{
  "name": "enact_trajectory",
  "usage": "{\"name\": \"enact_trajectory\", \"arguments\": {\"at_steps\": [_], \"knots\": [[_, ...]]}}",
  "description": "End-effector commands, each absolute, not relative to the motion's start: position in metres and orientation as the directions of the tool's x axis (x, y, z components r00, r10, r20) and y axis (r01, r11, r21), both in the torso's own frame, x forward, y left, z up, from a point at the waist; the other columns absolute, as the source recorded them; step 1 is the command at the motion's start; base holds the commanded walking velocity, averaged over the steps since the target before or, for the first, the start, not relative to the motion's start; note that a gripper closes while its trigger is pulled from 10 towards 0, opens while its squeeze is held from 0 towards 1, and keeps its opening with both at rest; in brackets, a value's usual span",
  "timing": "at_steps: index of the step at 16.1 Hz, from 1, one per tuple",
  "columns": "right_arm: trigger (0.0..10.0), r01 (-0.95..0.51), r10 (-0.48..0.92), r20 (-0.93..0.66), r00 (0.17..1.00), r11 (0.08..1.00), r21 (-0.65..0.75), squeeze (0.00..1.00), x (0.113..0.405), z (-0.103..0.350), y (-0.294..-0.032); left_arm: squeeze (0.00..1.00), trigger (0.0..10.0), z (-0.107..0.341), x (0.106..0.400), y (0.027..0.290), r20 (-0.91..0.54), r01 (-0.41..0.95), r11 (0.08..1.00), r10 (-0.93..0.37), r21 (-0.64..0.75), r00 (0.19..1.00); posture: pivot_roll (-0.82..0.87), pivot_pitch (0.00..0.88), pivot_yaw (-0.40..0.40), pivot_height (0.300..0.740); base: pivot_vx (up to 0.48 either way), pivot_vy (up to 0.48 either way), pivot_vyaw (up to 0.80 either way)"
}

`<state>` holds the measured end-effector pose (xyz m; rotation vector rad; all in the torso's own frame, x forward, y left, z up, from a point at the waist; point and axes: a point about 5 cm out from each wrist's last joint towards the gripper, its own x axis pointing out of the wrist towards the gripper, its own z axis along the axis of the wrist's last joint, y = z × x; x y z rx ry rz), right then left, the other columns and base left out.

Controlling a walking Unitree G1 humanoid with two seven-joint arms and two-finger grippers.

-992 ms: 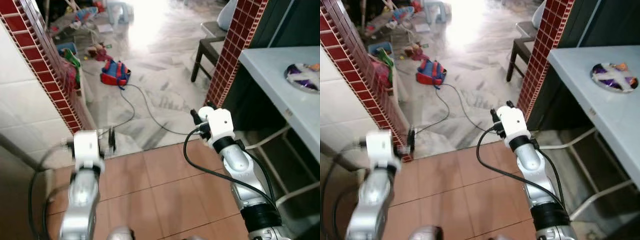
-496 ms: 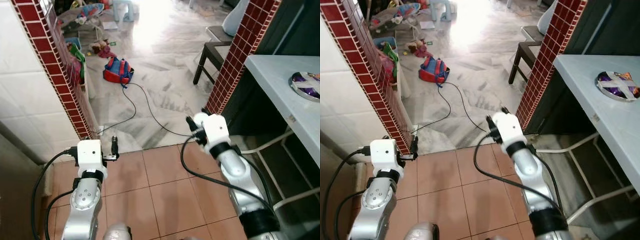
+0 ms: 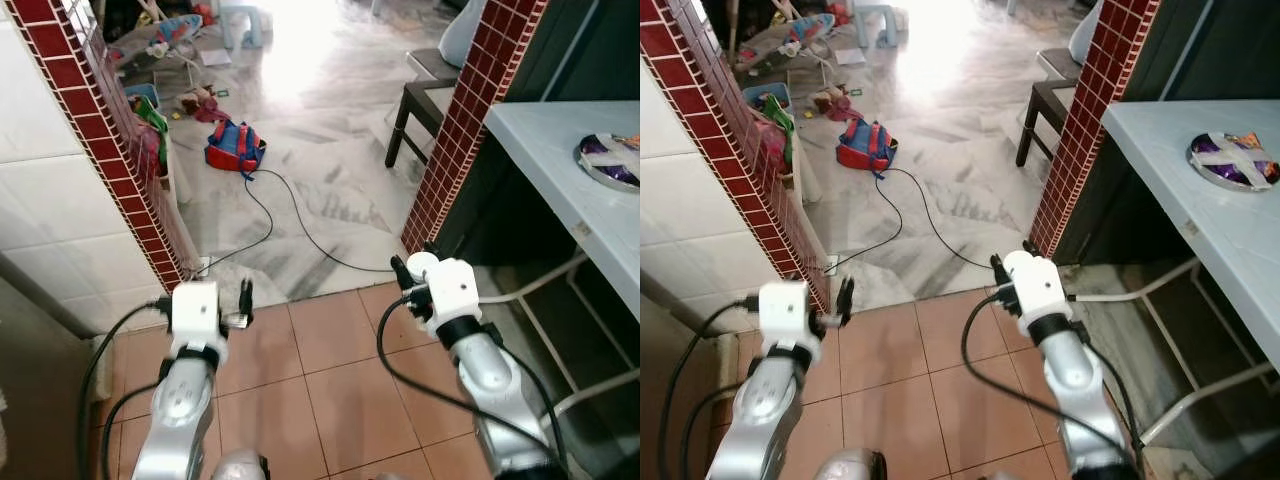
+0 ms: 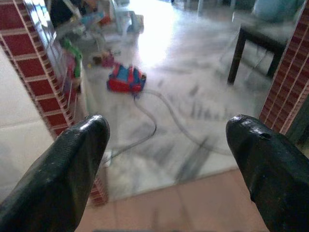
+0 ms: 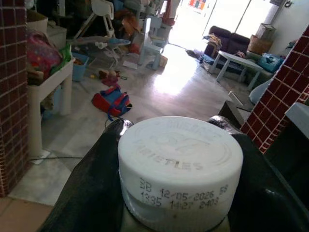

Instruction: Restocking fridge

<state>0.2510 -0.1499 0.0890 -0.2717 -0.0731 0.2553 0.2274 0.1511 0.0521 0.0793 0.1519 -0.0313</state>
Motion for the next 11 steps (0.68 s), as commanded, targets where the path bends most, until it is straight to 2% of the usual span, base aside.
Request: {"name": "enact_trajectory", "arguments": {"at_steps": [1, 5, 7, 9, 10, 11], "knots": [[10.0, -0.224, 0.235, 0.012, 0.972, 0.940, -0.255, 0.00, 0.243, 0.083, -0.151, 0.00, 10.0, 0.037, 0.220, 0.157, -0.217, 0.066, 0.991, -0.038, 0.120, 0.975, 0.04, 0.000, 0.027, 0.740, 0.000, 0.000, 0.00], [10.0, -0.175, 0.182, 0.003, 0.983, 0.952, -0.251, 0.00, 0.240, 0.081, -0.158, 0.00, 10.0, 0.049, 0.221, 0.171, -0.208, 0.068, 0.990, -0.041, 0.126, 0.977, 0.05, 0.000, 0.037, 0.740, 0.000, 0.000, 0.00], [10.0, -0.159, 0.178, 0.055, 0.982, 0.955, -0.251, 0.00, 0.268, 0.098, -0.158, 0.00, 10.0, 0.065, 0.261, 0.162, -0.135, 0.084, 0.991, -0.069, 0.102, 0.988, 0.00, 0.000, 0.074, 0.740, 0.000, 0.000, 0.00], [10.0, -0.143, 0.171, 0.073, 0.983, 0.946, -0.291, 0.00, 0.271, 0.095, -0.163, 0.00, 10.0, 0.062, 0.266, 0.157, -0.122, 0.065, 0.993, -0.052, 0.103, 0.991, -0.01, 0.000, 0.082, 0.740, 0.000, 0.000, 0.00], [10.0, -0.099, 0.122, 0.095, 0.988, 0.970, -0.222, 0.00, 0.278, 0.105, -0.166, 0.00, 10.0, 0.074, 0.271, 0.157, -0.094, 0.025, 0.999, -0.021, 0.040, 0.995, 0.00, 0.000, 0.077, 0.740, 0.000, 0.000, 0.00], [10.0, -0.153, 0.190, 0.120, 0.975, 0.952, -0.264, 0.00, 0.284, 0.110, -0.158, 0.00, 10.0, 0.080, 0.278, 0.151, -0.060, 0.076, 0.995, -0.072, 0.071, 0.996, 0.00, 0.000, 0.072, 0.740, 0.000, 0.000, 0.00]]}}
